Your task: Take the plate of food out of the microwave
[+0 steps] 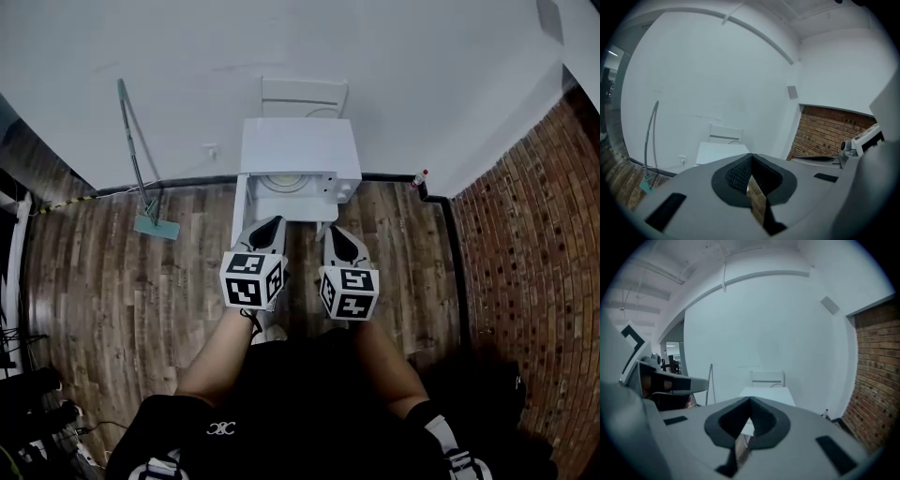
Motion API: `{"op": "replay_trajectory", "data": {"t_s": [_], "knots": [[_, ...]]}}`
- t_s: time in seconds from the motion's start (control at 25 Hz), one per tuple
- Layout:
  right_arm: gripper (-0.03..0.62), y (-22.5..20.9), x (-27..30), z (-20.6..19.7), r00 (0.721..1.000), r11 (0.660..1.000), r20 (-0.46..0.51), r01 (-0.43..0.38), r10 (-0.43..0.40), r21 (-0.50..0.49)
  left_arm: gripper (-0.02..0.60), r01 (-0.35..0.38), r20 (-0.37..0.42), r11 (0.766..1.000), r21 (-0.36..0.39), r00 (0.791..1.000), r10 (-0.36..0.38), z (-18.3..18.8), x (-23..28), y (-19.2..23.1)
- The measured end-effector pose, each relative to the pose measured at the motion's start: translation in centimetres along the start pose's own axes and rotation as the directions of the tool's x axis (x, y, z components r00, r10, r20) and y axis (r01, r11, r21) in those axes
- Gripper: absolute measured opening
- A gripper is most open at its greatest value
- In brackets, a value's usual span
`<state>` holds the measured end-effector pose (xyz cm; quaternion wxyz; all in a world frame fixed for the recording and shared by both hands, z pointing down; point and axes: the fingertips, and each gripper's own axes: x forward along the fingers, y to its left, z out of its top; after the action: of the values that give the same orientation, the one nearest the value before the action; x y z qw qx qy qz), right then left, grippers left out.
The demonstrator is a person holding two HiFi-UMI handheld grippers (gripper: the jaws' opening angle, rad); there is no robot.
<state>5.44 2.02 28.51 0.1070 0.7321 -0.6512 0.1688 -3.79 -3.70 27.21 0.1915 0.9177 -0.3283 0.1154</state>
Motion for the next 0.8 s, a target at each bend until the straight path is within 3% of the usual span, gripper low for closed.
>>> {"op": "replay_trajectory", "data": {"t_s": [0.24, 0.48, 0.68, 0.8], "knots": [[0.006, 1.4, 4.9, 0.2, 0.992, 0.988, -0.022, -0.125, 0.124, -0.094, -0.003, -0.08, 0.015, 0.995, -0.057, 0.997, 0.081, -0.1, 1.1, 2.6], [0.006, 1.8, 11.1, 0.2, 0.962, 0.92, -0.105, -0.272, 0.252, -0.283, -0.003, -0.212, 0.029, 0.965, -0.152, 0.975, 0.218, -1.1, 2.2, 4.8], [0.006, 0.3, 15.6, -1.1, 0.932, 0.859, -0.194, -0.359, 0.307, -0.366, -0.003, -0.33, 0.024, 0.91, -0.252, 0.938, 0.347, -2.5, 3.3, 6.6], [0.007, -0.3, 17.7, -2.7, 0.903, 0.795, -0.253, -0.427, 0.347, -0.431, -0.003, -0.36, 0.018, 0.87, -0.337, 0.921, 0.388, -4.1, 4.4, 6.8]]}}
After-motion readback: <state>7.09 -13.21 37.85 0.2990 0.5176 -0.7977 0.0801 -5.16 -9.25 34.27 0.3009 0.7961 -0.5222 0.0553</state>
